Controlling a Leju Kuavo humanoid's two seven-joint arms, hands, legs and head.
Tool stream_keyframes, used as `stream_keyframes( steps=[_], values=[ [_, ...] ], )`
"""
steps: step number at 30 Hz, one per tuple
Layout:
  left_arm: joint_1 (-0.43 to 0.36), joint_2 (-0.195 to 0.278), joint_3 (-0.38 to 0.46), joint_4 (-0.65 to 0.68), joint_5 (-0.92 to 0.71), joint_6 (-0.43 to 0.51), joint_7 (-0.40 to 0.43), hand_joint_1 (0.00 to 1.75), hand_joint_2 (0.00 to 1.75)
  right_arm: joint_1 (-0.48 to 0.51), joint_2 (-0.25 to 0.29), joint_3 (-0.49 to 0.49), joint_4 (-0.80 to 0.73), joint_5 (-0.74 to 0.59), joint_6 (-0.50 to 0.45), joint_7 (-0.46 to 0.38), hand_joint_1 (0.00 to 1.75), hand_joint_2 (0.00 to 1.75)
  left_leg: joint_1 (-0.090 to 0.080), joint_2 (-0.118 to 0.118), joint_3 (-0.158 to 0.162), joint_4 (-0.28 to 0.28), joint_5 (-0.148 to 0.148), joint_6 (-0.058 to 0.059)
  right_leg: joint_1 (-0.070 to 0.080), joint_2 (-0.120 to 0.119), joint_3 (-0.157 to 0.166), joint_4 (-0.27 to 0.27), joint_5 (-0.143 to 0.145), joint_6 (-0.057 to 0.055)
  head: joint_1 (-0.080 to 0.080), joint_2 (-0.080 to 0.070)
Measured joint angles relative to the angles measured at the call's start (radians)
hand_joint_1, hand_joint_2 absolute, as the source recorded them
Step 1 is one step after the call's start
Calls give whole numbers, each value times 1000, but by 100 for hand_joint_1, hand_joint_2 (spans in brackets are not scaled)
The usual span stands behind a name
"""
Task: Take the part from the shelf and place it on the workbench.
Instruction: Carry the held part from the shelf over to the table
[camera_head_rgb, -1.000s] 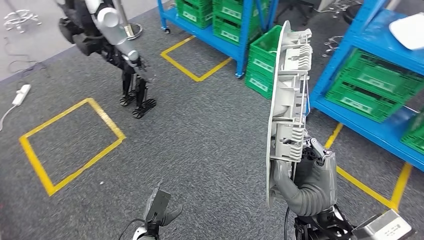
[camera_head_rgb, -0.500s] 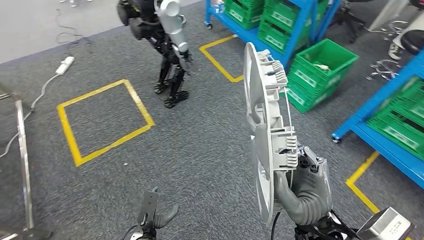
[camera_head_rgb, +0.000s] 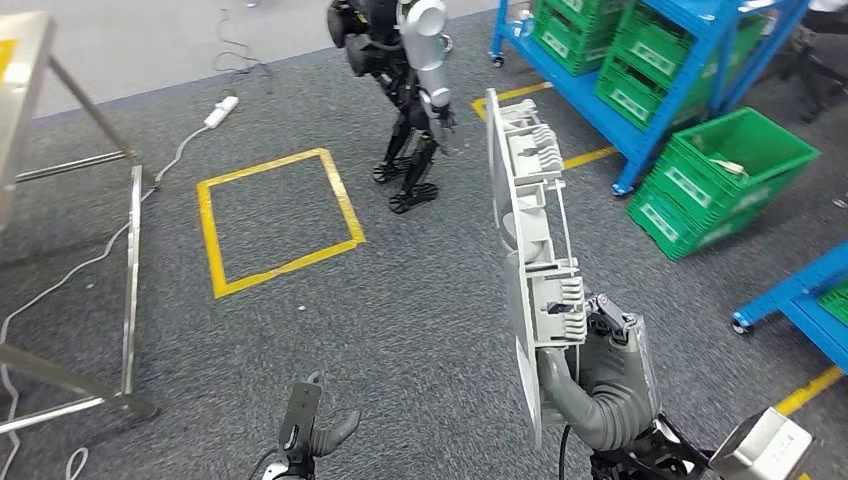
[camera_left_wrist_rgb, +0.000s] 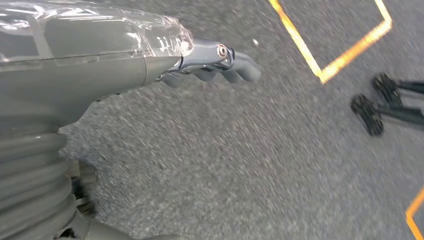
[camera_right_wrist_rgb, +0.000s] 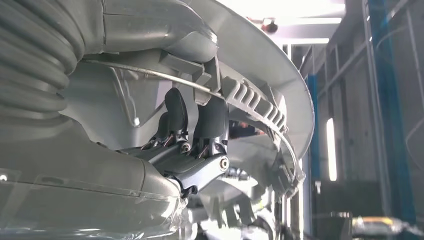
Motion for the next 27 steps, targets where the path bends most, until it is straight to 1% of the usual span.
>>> stream_keyframes(
  steps=[1, 2, 3, 4, 5, 6, 7, 8, 9, 10, 11, 12, 13, 14, 15, 16, 17, 18, 19, 20, 21, 22, 23, 24, 25, 26, 27],
  values=[
    [1, 1, -2, 0, 1, 0, 0, 0, 175, 0, 0, 0, 1, 0, 0, 0, 175, 175, 8, 3, -2, 5, 9, -9, -4, -15, 1, 1, -2, 4, 0, 0],
    [1, 1, -3, 0, 2, 0, 0, 0, 175, 0, -1, 0, 1, 0, 0, 0, 175, 175, 14, 11, 18, -30, 35, -17, -9, -28, 2, 4, -5, 11, 0, 0],
    [1, 2, -4, 0, 2, 0, 0, 0, 175, 0, -2, 0, 2, 1, 0, 0, 175, 175, 20, 29, 55, -90, 68, -25, -13, -41, 3, 8, -9, 19, 0, 0],
    [1, 3, -5, 0, 3, 0, 0, 0, 175, 0, -2, 0, 2, 1, 0, 0, 175, 175, 19, 61, 92, -151, 88, -29, -15, -51, 4, 14, -15, 28, -2, 0],
    [0, 4, -8, 0, 4, 0, 0, 0, 175, 1, -3, -1, 3, 2, 0, 0, 175, 175, 19, 86, 121, -200, 101, -27, -15, -59, 5, 20, -21, 38, -4, 0],
    [-1, 4, -11, 0, 5, 0, 0, 0, 175, 1, -3, -2, 2, 3, 1, 0, 175, 175, 16, 103, 134, -225, 103, -18, -14, -67, 7, 24, -25, 47, -4, 0],
    [-1, 5, -15, 0, 8, 0, -1, 0, 175, 2, -3, -4, 2, 4, 2, 1, 175, 175, 12, 107, 134, -230, 97, -6, -13, -74, 9, 24, -27, 55, -4, 0],
    [0, 6, -19, 0, 10, 0, -1, 0, 175, 2, -3, -6, 2, 5, 4, 1, 175, 175, 11, 93, 130, -229, 99, 8, -14, -83, 13, 21, -27, 62, -2, 0],
    [1, 6, -22, 0, 13, 0, -1, 0, 175, 2, -3, -7, 2, 6, 5, 2, 175, 175, 11, 79, 127, -229, 99, 18, -16, -88, 15, 19, -29, 68, 1, 0],
    [1, 7, -25, 1, 15, 0, -2, 0, 175, 3, -4, -8, 2, 6, 5, 2, 175, 175, 11, 64, 126, -229, 101, 26, -20, -77, 15, 26, -40, 72, 2, 0],
    [0, 7, -26, 1, 16, 0, -3, 0, 175, 4, -4, -8, 2, 6, 5, 3, 175, 175, 10, 49, 125, -230, 103, 33, -22, -55, 6, 50, -62, 74, 5, 0],
    [0, 7, -28, 1, 16, 0, -3, 0, 175, 6, -4, -9, 2, 6, 6, 3, 175, 175, 9, 33, 125, -231, 105, 40, -22, -25, -13, 99, -94, 72, 7, 0],
    [-1, 6, -29, 1, 17, 0, -3, 0, 175, 9, -4, -9, 2, 6, 6, 3, 175, 175, 6, 18, 125, -231, 105, 45, -19, 4, -41, 168, -132, 68, 10, 0],
    [-1, 6, -31, 1, 17, 0, -3, 0, 175, 11, -5, -9, 2, 6, 6, 3, 175, 175, 2, 1, 125, -231, 106, 50, -14, 20, -74, 239, -162, 63, 11, 0],
    [0, 5, -32, 1, 17, 0, -3, 0, 175, 13, -5, -9, 2, 6, 6, 3, 175, 175, -3, -17, 125, -231, 107, 53, -9, 28, -101, 293, -177, 57, 12, 0],
    [1, 5, -33, 1, 17, 0, -3, 0, 175, 14, -6, -9, 2, 6, 5, 3, 175, 175, -7, -35, 126, -231, 107, 56, -4, 32, -114, 312, -171, 49, 13, 0],
    [1, 6, -33, 1, 17, 0, -3, 0, 175, 15, -7, -9, 2, 6, 5, 3, 175, 175, -12, -54, 128, -230, 108, 57, 2, 37, -111, 292, -145, 40, 13, 0],
    [2, 6, -33, 1, 17, 0, -3, 0, 175, 15, -7, -9, 2, 6, 5, 3, 175, 175, -16, -71, 130, -230, 109, 59, 7, 46, -92, 239, -105, 28, 13, 0],
    [2, 6, -34, 1, 17, 0, -3, 0, 175, 14, -8, -9, 2, 7, 5, 3, 175, 175, -18, -86, 131, -231, 110, 59, 12, 69, -67, 174, -69, 14, 13, 0],
    [1, 5, -34, 1, 17, 0, -3, 0, 175, 15, -9, -10, 2, 7, 5, 3, 175, 175, -20, -100, 131, -230, 112, 59, 14, 91, -44, 114, -42, 3, 11, 0],
    [1, 4, -34, 1, 17, 0, -4, 0, 175, 14, -9, -10, 2, 7, 6, 4, 175, 175, -19, -112, 129, -230, 114, 56, 17, 109, -28, 74, -28, -4, 11, 0],
    [1, 4, -35, 1, 18, 0, -4, 0, 175, 13, -10, -10, 1, 8, 6, 4, 175, 175, -16, -122, 125, -230, 116, 52, 19, 119, -21, 55, -25, -9, 11, 0],
    [1, 4, -35, 1, 18, 0, -4, 0, 175, 12, -10, -10, 1, 8, 6, 4, 175, 175, -13, -134, 121, -231, 120, 47, 21, 113, -19, 49, -23, -10, 11, 0],
    [2, 4, -35, 1, 18, 0, -3, 0, 175, 11, -10, -9, 0, 9, 6, 4, 175, 175, -12, -138, 118, -231, 122, 42, 21, 103, -17, 42, -19, -10, 13, 0],
    [3, 5, -35, 1, 18, 0, -4, 0, 175, 11, -10, -9, 0, 9, 7, 6, 175, 175, -14, -116, 113, -227, 119, 38, 19, 91, -12, 31, -14, -10, 13, 0],
    [4, 6, -35, 1, 19, 0, -5, 0, 175, 11, -10, -9, -1, 10, 8, 7, 175, 175, -16, -80, 103, -211, 105, 32, 17, 77, -6, 20, -8, -10, 10, 0],
    [3, 6, -36, 1, 19, 0, -5, 0, 175, 12, -10, -9, -1, 11, 8, 8, 175, 175, -16, -41, 85, -176, 81, 26, 15, 62, -1, 10, -3, -11, 8, 0]
  ],
)
